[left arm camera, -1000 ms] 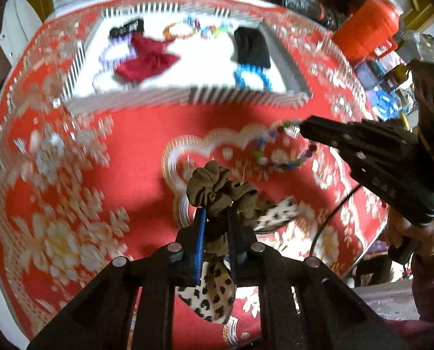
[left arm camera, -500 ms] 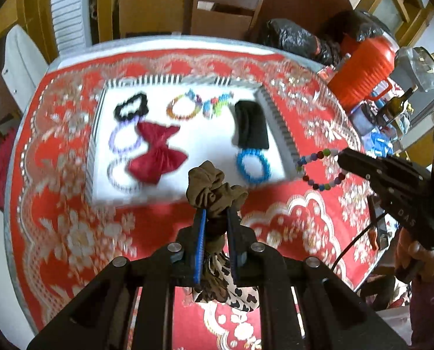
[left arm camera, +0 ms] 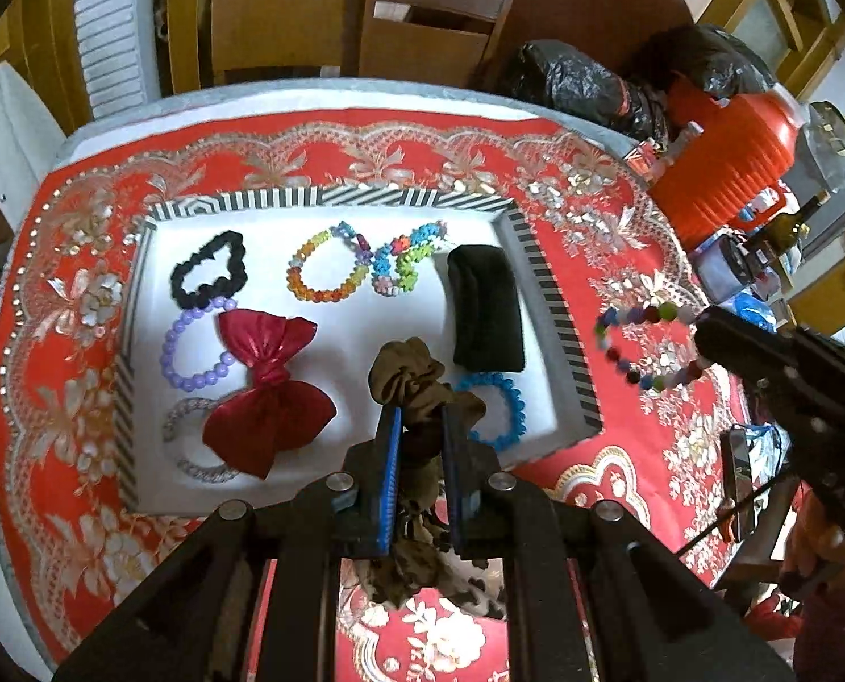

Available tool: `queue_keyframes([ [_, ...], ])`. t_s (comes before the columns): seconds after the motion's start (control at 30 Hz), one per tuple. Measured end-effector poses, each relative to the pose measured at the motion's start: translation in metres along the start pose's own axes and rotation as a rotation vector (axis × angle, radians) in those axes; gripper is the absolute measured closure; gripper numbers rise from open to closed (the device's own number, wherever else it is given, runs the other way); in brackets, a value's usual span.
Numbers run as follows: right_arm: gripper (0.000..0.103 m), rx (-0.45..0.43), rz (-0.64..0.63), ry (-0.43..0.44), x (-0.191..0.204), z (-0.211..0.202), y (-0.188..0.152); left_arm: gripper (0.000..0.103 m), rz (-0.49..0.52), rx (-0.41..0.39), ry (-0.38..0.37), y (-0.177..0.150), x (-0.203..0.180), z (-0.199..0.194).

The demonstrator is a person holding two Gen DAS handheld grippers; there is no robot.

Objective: Organize jewelry
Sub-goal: 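Carry the scrunchie with the left tool while the right carries the pastel bracelet toward the tray, then lower the scrunchie and pastel bracelet into the tray and open both tools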

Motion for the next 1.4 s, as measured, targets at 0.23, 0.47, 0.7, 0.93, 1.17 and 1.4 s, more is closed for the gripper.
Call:
queue_keyframes([
  [0.23,0.094,0.015,-0.014,0.039,0.004,0.03,0.023,0.103,-0.091,0.031,0.057,0.013,0.036,0.035],
  [0.47,0.094,0.049,-0.035,0.121,0.023,0.084,0.048,0.103,-0.212,0.051,0.105,0.023,0.081,0.052],
  [0.7,0.094,0.113,0.052,0.233,0.024,0.148,0.046,0.103,-0.206,0.051,0.129,0.021,0.086,0.054],
  [0.93,0.094,0.217,0.11,0.223,0.01,0.193,0.019,0.103,-0.155,0.021,0.18,0.022,0.075,0.054],
  [1.17,0.085,0.245,0.089,0.192,0.014,0.201,0.01,0.091,-0.167,-0.006,0.201,0.02,0.073,0.05],
  [1.4,0.066,0.163,0.1,0.162,0.015,0.157,0.009,0.09,-0.169,-0.045,0.207,0.017,0.066,0.032],
])
Point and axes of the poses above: each gripper's, at about its wrist camera, not at the fingertips, and z roughly the way its jaws point, x to its left, y to its top, the point moved 3 cm from there along z, roughly the way its jaws point, and after that the axes turned 14 degrees about -z, right-handed, at the moved point
